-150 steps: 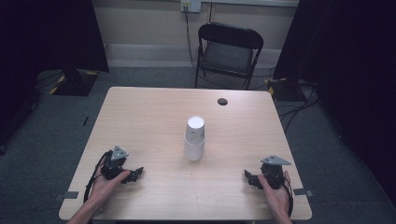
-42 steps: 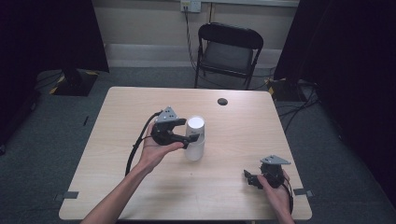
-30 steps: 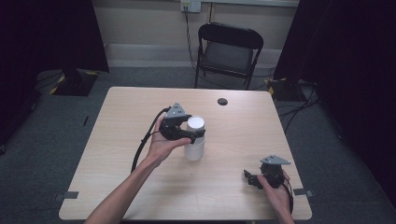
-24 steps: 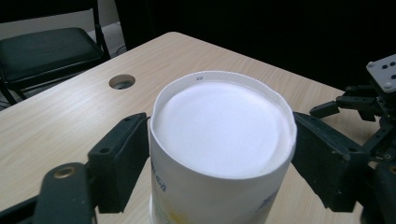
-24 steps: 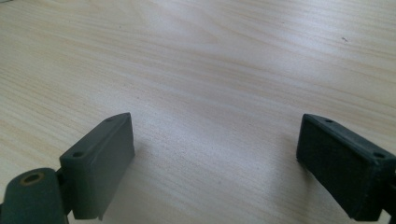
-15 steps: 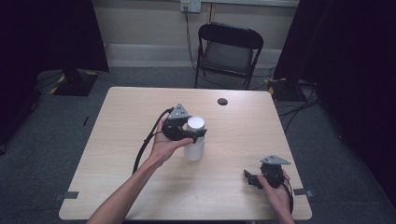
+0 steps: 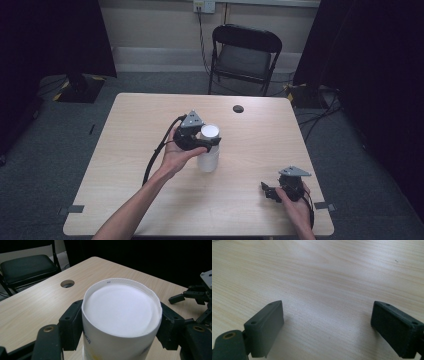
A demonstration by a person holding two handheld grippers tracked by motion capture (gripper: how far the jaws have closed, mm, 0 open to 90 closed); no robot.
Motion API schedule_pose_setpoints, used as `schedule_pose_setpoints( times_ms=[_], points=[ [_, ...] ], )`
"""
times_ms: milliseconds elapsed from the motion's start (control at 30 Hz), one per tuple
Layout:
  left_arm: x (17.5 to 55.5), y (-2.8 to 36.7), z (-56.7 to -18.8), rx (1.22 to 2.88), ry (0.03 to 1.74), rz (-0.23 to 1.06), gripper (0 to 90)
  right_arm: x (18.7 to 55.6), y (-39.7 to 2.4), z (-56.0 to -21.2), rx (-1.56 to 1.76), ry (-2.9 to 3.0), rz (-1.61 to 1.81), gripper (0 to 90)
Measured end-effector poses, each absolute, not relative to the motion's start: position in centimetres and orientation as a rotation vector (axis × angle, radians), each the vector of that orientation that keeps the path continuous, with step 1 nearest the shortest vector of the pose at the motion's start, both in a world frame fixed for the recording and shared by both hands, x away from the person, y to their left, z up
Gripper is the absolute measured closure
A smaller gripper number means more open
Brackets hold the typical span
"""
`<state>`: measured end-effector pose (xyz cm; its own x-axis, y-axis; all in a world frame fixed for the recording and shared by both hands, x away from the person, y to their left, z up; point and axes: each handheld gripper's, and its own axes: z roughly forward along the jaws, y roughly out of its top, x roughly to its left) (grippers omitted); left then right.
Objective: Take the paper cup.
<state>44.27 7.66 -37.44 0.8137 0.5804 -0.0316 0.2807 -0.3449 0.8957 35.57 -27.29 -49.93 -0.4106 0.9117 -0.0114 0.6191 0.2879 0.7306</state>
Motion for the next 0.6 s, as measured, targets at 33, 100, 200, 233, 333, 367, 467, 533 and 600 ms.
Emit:
schedule_pose_setpoints(
  times_ms=[33, 100, 200, 233, 333, 367, 467, 533, 600],
  points=[
    [44.3, 7.7, -37.4, 1.943, 0.645, 0.356, 32.8, 35.6, -27.3, -49.9, 1.371, 2.133, 0.917, 10.7],
    [44.3, 7.8, -37.1, 1.924, 0.651, 0.346, 33.0, 35.6, -27.3, -49.9, 1.372, 2.133, 0.917, 10.6],
    [44.4, 7.8, -36.8, 1.92, 0.649, 0.35, 33.3, 35.6, -27.3, -49.9, 1.372, 2.133, 0.917, 10.7],
    [44.3, 7.8, -36.7, 1.914, 0.651, 0.347, 33.3, 35.6, -27.3, -49.9, 1.372, 2.133, 0.917, 10.6],
    [44.4, 7.8, -36.3, 1.912, 0.647, 0.345, 33.4, 35.6, -27.3, -49.9, 1.372, 2.133, 0.917, 10.6],
    [44.4, 7.8, -36.2, 1.911, 0.646, 0.348, 33.5, 35.6, -27.3, -49.9, 1.372, 2.133, 0.917, 10.7],
    [44.4, 7.9, -36.0, 1.899, 0.645, 0.342, 33.5, 35.6, -27.3, -49.9, 1.371, 2.134, 0.917, 10.7],
    [44.3, 7.9, -35.8, 1.901, 0.649, 0.344, 33.6, 35.6, -27.3, -49.9, 1.372, 2.133, 0.917, 10.6],
    [44.3, 7.9, -35.8, 1.901, 0.645, 0.348, 33.7, 35.6, -27.3, -49.9, 1.372, 2.133, 0.917, 10.7]
  ],
)
